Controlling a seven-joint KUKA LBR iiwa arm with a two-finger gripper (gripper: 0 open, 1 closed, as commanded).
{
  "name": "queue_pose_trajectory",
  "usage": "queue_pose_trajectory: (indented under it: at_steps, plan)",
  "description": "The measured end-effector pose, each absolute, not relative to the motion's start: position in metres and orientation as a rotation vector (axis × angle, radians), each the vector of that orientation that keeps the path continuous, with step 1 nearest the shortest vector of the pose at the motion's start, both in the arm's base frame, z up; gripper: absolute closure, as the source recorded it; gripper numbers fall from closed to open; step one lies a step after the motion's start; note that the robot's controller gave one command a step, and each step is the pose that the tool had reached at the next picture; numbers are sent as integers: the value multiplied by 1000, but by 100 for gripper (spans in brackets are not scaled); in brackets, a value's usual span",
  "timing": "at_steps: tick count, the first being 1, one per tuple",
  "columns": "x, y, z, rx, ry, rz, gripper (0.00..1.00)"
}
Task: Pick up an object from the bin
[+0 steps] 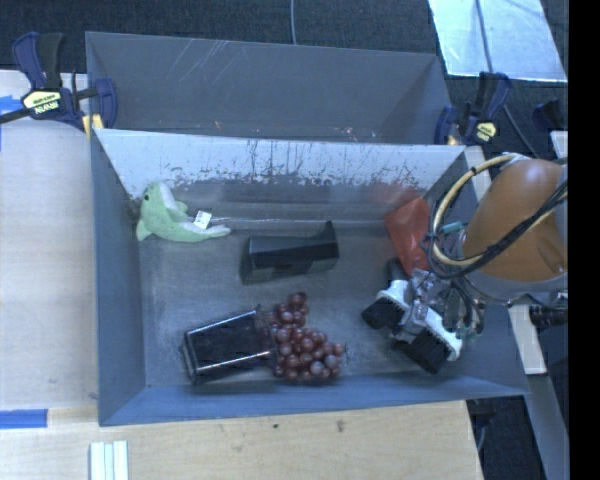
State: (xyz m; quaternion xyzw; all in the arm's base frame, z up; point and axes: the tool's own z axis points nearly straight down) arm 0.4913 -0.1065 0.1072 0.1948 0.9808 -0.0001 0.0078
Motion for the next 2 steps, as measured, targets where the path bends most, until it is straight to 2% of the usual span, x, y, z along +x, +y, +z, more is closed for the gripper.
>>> queue_pose_trajectory:
  at_steps: [2]
  plan:
    - [493,-107,145,607,3060,-1,100]
